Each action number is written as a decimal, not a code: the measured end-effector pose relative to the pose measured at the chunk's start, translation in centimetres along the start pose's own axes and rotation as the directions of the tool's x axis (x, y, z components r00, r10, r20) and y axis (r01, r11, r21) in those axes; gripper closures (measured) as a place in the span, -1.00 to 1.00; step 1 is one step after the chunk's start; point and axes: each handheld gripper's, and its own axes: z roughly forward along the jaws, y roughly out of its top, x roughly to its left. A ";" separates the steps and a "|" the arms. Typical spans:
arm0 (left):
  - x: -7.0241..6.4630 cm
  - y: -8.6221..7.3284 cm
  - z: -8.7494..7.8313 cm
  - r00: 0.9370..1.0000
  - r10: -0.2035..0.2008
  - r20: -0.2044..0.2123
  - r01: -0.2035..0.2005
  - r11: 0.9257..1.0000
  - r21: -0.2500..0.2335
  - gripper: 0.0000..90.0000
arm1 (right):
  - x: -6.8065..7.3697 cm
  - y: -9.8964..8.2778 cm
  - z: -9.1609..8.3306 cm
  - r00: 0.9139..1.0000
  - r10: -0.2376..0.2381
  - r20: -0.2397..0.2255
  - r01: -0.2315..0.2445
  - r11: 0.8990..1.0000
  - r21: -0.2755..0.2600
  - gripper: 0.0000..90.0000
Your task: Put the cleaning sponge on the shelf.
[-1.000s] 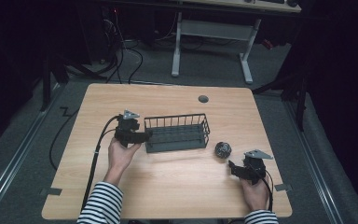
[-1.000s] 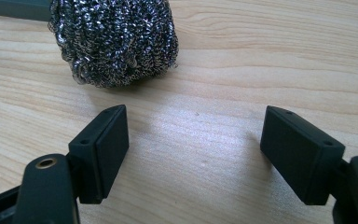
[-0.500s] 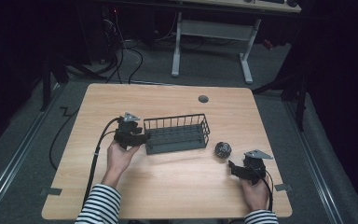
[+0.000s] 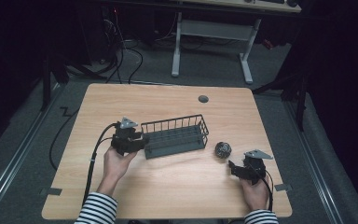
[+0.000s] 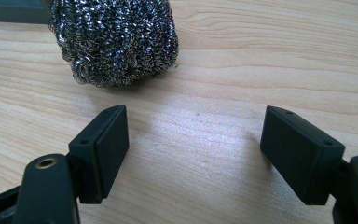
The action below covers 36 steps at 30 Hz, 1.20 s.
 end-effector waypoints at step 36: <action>5.3 -7.0 -5.3 0.983 -0.125 -0.138 0.105 0.985 -0.139 -0.27 | 0.2 0.0 0.0 1.000 -0.016 -0.019 0.016 1.000 0.001 -0.48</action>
